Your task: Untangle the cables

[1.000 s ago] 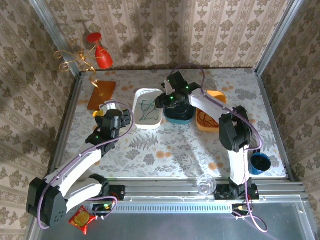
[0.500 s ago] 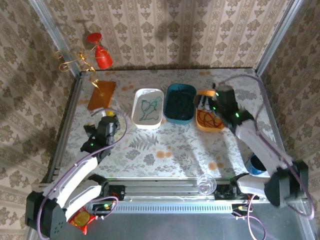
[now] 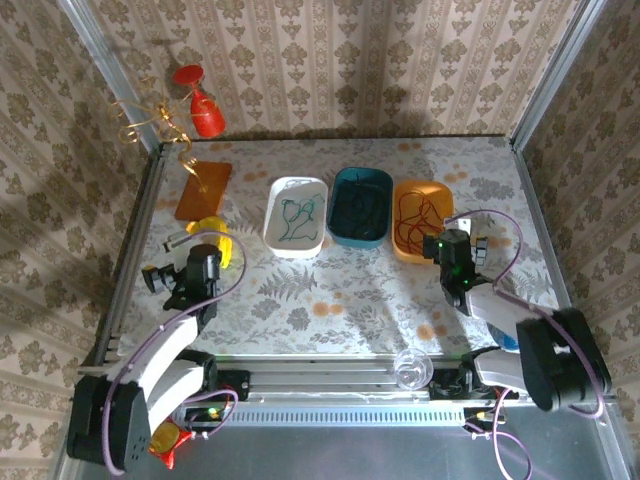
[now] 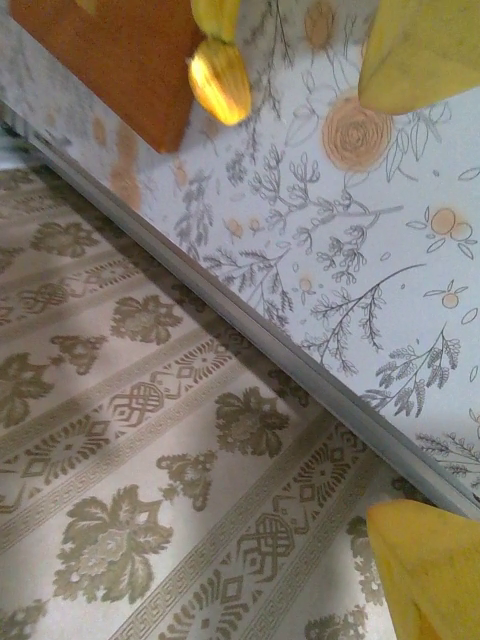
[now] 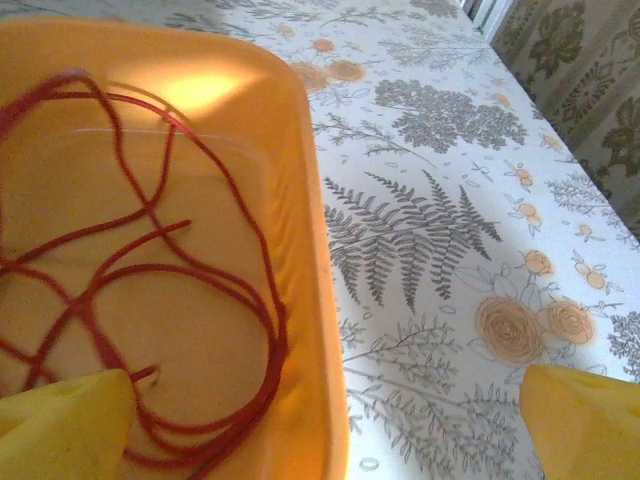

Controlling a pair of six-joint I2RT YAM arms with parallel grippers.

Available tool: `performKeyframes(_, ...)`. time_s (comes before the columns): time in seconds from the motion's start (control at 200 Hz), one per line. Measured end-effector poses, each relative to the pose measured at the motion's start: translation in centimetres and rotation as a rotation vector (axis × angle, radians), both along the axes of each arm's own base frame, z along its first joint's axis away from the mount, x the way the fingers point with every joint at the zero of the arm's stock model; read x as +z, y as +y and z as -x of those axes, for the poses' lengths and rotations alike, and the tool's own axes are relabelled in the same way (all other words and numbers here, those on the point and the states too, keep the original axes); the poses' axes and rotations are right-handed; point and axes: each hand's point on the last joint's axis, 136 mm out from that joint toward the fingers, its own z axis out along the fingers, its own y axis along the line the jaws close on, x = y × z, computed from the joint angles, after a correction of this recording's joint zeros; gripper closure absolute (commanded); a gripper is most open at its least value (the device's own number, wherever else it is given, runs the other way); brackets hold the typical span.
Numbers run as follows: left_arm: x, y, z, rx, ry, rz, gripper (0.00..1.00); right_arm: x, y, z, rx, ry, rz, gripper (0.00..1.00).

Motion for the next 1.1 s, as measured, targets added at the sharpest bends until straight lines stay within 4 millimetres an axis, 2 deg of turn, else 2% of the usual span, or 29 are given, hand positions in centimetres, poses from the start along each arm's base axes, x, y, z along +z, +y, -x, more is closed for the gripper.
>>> performKeyframes(0.155,-2.2,0.1,-1.7,-0.019,0.055,0.003,0.0,0.1,-0.8,-2.2,0.0,-0.1,-0.027,0.0)
performKeyframes(0.24,-3.2,-0.6,-3.1,-0.072,0.072,0.009,0.0,-1.3,-0.9,-3.4,0.048,-0.1,-0.07,0.0)
performKeyframes(0.335,-4.0,-1.4,-4.9,-0.144,0.081,0.022,0.0,-2.7,-1.1,-3.6,0.091,-0.068,-0.121,0.0)
performKeyframes(0.545,-4.0,-2.7,-8.6,-0.28,-0.013,0.072,0.0,-1.9,-0.4,-4.4,0.157,-0.1,-0.17,0.0)
performKeyframes(0.68,-4.9,-3.8,-10.8,-0.399,-0.047,0.127,0.0,-1.9,0.0,-4.4,0.179,-0.1,-0.181,0.0)
performKeyframes(0.78,-5.6,-4.3,-11.3,-0.453,-0.051,0.16,0.0,-1.9,0.1,-4.4,0.18,-0.1,-0.182,0.0)
performKeyframes(1.1,-4.7,-4.9,-11.9,-0.502,-0.099,0.173,0.0,-1.9,0.3,-4.5,0.187,-0.1,-0.182,0.0)
